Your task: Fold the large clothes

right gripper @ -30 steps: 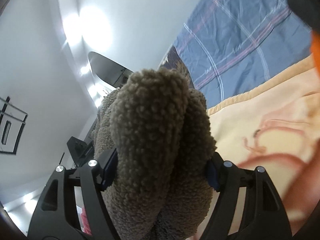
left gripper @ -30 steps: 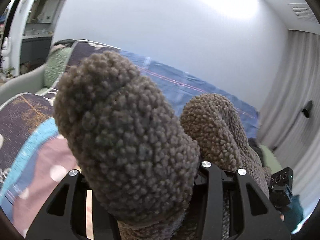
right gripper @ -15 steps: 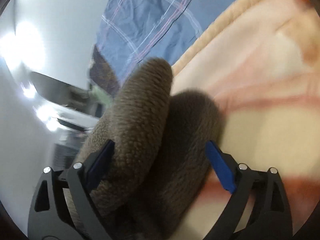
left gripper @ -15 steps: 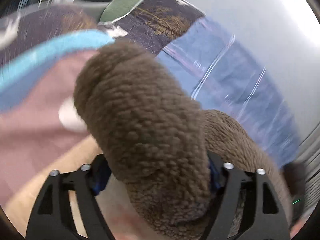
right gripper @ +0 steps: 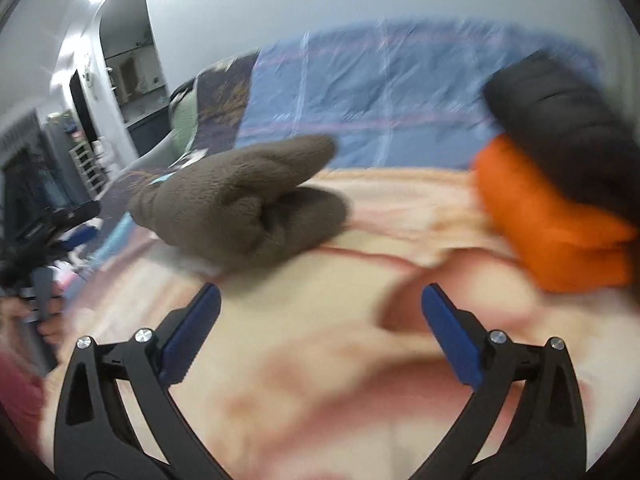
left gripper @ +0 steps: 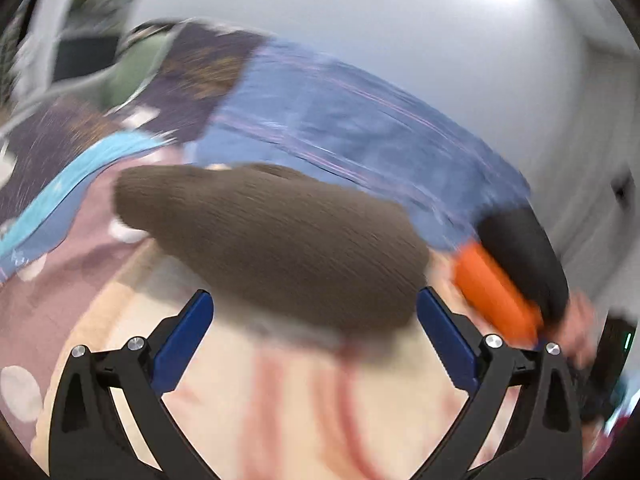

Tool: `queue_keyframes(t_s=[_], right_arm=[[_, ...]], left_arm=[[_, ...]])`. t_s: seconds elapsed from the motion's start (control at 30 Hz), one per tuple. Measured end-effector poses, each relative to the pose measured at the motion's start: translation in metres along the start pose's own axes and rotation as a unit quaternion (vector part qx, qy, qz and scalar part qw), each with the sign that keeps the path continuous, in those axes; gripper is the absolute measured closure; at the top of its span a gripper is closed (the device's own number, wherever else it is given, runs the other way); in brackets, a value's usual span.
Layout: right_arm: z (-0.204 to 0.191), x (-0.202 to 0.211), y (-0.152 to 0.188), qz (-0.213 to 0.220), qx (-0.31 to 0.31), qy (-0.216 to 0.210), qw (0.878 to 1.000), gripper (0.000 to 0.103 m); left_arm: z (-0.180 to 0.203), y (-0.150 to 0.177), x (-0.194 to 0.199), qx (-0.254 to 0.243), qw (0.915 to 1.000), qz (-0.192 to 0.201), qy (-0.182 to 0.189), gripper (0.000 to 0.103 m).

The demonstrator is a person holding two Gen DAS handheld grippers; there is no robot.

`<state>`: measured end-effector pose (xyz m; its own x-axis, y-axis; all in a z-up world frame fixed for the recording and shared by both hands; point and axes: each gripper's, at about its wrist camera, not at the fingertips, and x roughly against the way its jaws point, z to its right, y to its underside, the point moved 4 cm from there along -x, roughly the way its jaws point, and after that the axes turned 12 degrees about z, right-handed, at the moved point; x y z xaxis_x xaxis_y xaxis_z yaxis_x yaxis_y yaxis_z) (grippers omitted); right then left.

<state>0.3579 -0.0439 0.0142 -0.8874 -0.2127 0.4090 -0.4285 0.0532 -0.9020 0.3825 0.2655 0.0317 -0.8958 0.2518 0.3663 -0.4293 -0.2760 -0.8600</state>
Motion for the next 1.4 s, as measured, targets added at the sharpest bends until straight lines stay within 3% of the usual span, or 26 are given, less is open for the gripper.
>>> queue_keyframes(t_s=[0.07, 0.13, 0.2, 0.33, 0.43, 0.53, 0.67, 0.8, 1.0, 1.4], right_arm=[[0.011, 0.039, 0.011, 0.027, 0.004, 0.047, 0.999, 0.002], [0.018, 0.064, 0.016, 0.035, -0.004, 0.066, 0.997, 0.002], [0.021, 0.096, 0.021, 0.039, -0.015, 0.071, 0.997, 0.002], [0.009, 0.166, 0.024, 0.058, -0.009, 0.053, 0.997, 0.002], [-0.002, 0.206, 0.029, 0.079, 0.003, 0.043, 0.996, 0.002], [-0.008, 0.240, 0.038, 0.083, -0.001, 0.033, 0.996, 0.002], [-0.011, 0.264, 0.046, 0.063, -0.007, 0.015, 0.998, 0.002], [-0.007, 0.298, 0.055, 0.072, 0.017, 0.060, 0.995, 0.002], [-0.008, 0.331, 0.059, 0.087, 0.019, 0.050, 0.995, 0.002], [-0.016, 0.335, 0.066, 0.086, 0.037, 0.064, 0.994, 0.002]], left_arm=[[0.038, 0.021, 0.020, -0.035, 0.9993, 0.006, 0.014, 0.001], [0.078, 0.044, 0.047, -0.044, 0.9982, 0.004, 0.040, 0.001], [0.100, 0.056, 0.067, -0.037, 0.9983, 0.016, 0.043, 0.001], [0.134, 0.076, 0.118, -0.068, 0.9967, 0.039, -0.022, 0.001], [0.150, 0.088, 0.149, -0.110, 0.9894, 0.040, -0.086, 0.001], [0.170, 0.104, 0.186, -0.129, 0.9864, 0.033, -0.096, 0.001], [0.191, 0.123, 0.223, -0.142, 0.9842, 0.025, -0.102, 0.001], [0.210, 0.139, 0.250, -0.156, 0.9829, 0.018, -0.097, 0.001], [0.232, 0.155, 0.267, -0.171, 0.9823, -0.003, -0.076, 0.001], [0.227, 0.157, 0.281, -0.185, 0.9764, 0.018, -0.110, 0.001]])
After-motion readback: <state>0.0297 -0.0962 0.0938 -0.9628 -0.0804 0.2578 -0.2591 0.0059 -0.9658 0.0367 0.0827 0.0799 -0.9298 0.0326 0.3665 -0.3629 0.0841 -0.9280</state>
